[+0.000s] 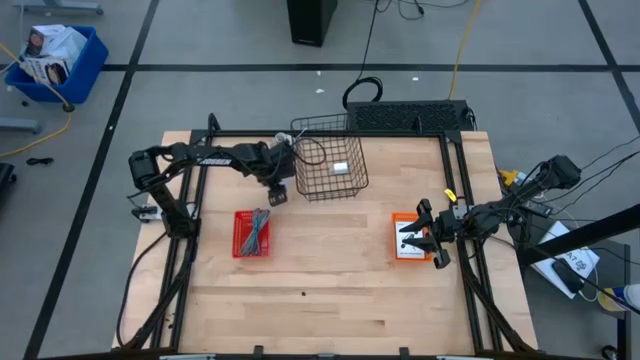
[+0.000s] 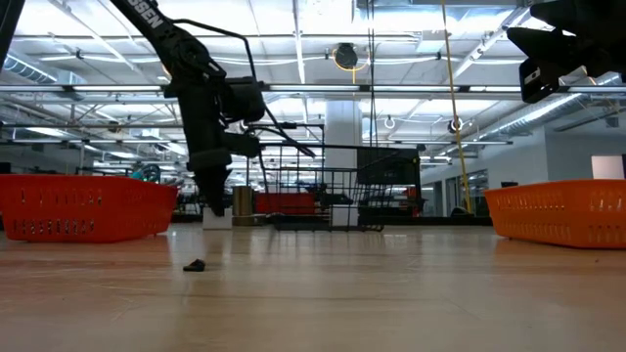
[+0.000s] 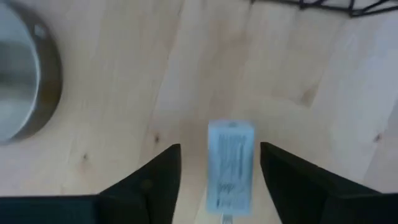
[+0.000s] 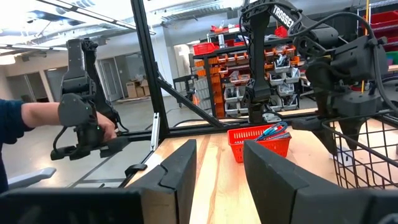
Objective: Pick and place items into bin
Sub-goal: Put the white charger adapter into the black wire basket
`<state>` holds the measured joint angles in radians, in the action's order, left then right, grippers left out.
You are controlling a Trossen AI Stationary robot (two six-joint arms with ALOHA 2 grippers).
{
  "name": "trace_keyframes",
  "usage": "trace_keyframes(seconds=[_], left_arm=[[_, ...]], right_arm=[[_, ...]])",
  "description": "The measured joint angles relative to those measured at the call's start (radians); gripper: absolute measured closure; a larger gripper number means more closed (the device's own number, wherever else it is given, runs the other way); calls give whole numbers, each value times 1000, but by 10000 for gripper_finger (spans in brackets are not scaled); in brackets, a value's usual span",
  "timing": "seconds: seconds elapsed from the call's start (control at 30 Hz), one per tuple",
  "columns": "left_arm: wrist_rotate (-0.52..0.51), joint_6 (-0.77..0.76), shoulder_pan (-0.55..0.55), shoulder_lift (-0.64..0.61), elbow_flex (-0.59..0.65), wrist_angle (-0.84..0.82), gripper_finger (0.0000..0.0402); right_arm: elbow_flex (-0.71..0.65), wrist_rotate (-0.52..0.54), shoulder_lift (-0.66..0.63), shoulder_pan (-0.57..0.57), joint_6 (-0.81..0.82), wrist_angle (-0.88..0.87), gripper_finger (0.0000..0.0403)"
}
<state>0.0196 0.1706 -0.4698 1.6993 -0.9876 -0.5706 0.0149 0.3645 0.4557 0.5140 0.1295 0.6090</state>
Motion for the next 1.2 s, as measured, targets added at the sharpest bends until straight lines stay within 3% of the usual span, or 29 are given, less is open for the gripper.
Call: trace_keyframes(seconds=[0.27,0.37,0.6,0.77,1.0,1.2], left_arm=[[24,4,0,0,4,26,282],[31,-16,0,-1,9,30,301],[48,-20,-1,4,53,38,271],[54,-40,-1,-1,51,7,298],[61,-49,2,-1,52,-22,298],[59,-61,1,-83,45,-114,298]], right_arm=[[0,0,0,0,0,0,277],[0,0,0,0,0,0,277],[0,0,0,0,0,0,277],[0,0,0,0,0,0,277],[0,0,0,0,0,0,277],[0,0,0,0,0,0,277]])
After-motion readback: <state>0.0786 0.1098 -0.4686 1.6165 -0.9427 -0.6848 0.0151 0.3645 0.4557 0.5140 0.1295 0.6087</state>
